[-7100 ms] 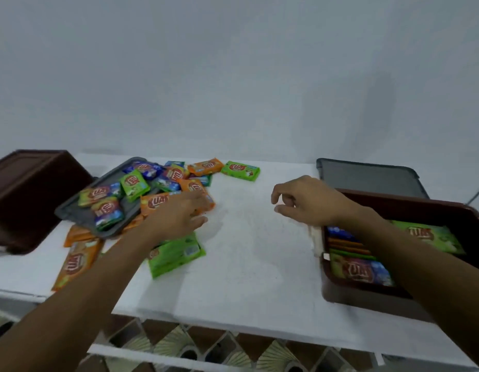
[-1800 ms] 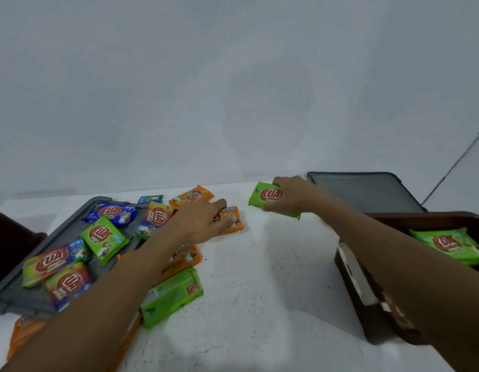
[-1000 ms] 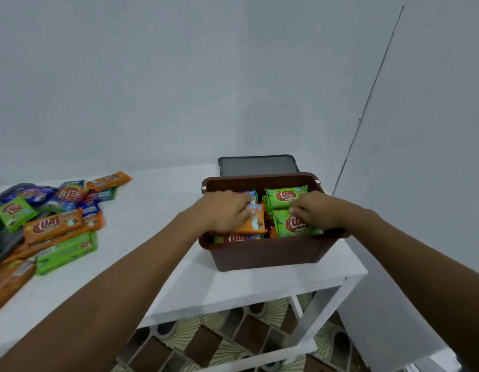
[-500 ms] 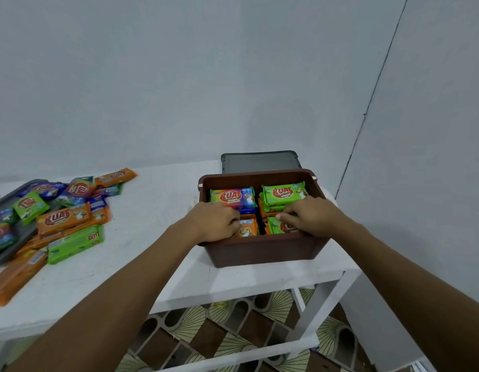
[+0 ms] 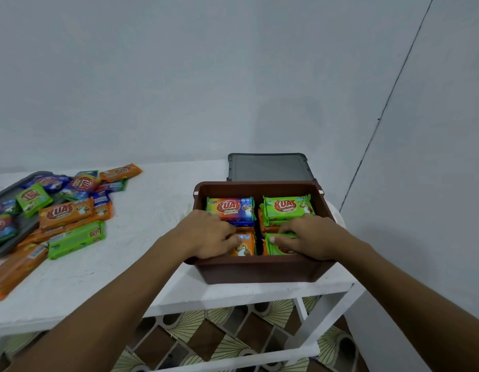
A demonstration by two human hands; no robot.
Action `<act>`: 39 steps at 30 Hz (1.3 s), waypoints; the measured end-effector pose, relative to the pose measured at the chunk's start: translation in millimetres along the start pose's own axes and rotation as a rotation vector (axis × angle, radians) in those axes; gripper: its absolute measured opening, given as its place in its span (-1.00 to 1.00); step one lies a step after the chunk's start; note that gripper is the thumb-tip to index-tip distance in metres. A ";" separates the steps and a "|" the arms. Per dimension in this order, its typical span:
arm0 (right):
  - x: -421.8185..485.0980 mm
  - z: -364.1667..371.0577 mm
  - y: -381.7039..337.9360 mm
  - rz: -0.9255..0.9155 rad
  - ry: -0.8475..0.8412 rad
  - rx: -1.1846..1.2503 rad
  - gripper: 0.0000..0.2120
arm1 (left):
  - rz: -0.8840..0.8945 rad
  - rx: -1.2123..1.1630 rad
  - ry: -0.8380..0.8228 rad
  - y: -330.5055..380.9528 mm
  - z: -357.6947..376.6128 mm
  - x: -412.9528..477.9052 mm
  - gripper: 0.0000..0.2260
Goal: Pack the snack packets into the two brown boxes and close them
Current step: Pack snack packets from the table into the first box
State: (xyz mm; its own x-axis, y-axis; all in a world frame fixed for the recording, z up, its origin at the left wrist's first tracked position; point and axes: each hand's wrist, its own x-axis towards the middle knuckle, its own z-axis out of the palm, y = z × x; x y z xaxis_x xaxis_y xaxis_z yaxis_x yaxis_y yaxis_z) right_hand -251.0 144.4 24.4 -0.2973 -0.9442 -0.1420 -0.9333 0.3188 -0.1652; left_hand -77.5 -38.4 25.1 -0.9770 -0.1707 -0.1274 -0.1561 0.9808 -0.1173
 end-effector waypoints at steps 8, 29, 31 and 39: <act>-4.5 4.4 -0.3 0.063 0.166 -0.018 -0.50 | -0.009 0.005 0.056 -2.1 6.0 0.7 -0.48; 58.3 -12.4 -13.4 -0.117 -0.003 -0.506 -0.63 | -0.153 -0.041 0.147 -24.6 2.7 38.6 -0.38; 59.2 -12.8 -8.9 -0.121 -0.010 -0.478 -0.63 | -0.160 -0.034 0.149 -25.0 2.0 38.3 -0.37; 30.4 -27.6 36.5 -0.195 -0.040 -0.099 -0.55 | -0.213 0.017 0.086 -20.7 0.5 51.0 -0.26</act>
State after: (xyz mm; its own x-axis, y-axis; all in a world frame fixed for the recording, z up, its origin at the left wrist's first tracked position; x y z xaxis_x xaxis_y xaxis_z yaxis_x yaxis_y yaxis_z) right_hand -299.7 125.0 41.0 -0.1032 -0.9825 -0.1554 -0.9881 0.1191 -0.0970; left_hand -124.0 -67.5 20.5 -0.9311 -0.3646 -0.0138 -0.3586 0.9214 -0.1496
